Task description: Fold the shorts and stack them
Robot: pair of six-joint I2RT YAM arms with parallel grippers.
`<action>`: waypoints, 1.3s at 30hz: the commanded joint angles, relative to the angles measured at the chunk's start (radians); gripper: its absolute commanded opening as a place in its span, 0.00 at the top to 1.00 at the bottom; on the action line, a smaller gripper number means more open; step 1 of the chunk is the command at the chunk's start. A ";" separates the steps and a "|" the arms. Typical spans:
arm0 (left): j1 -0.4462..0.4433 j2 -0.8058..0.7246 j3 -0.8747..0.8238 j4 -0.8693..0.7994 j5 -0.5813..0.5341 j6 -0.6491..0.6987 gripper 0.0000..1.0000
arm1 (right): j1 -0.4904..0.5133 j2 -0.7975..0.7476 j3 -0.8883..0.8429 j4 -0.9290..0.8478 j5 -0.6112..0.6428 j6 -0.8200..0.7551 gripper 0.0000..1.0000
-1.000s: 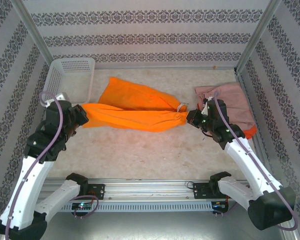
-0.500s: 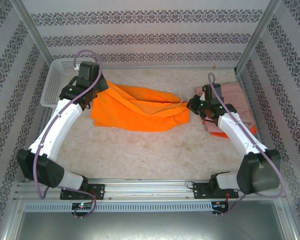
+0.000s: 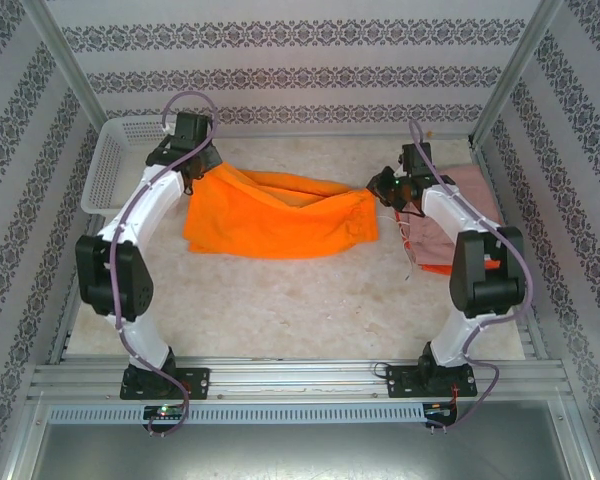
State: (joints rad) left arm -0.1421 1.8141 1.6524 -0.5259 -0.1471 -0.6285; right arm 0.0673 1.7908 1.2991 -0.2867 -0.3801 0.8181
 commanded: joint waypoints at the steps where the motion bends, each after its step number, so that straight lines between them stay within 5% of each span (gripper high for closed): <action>1: 0.059 0.088 0.107 0.052 0.096 -0.058 0.71 | -0.045 0.069 0.085 0.062 -0.071 0.130 0.55; 6: 0.108 0.136 0.297 -0.021 0.275 -0.064 0.22 | -0.072 -0.004 0.071 0.143 -0.066 0.242 0.34; 10: 0.102 -0.060 0.120 0.113 0.330 -0.075 0.00 | -0.039 -0.148 -0.037 0.196 -0.013 0.229 0.29; 19: 0.036 -0.245 -0.332 0.347 0.498 -0.177 0.00 | 0.111 -0.054 -0.031 0.187 -0.079 0.171 0.27; 27: -0.012 -0.133 -0.520 0.451 0.461 -0.154 0.00 | 0.124 0.173 0.081 0.164 -0.084 0.156 0.26; 39: -0.009 -0.230 -0.901 0.594 0.313 -0.100 0.00 | 0.051 0.209 0.069 0.128 -0.033 0.121 0.23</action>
State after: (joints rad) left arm -0.1555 1.6444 0.8032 0.0280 0.2379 -0.7582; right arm 0.1352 1.9930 1.3510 -0.1379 -0.4351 0.9649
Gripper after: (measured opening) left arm 0.999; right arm 0.765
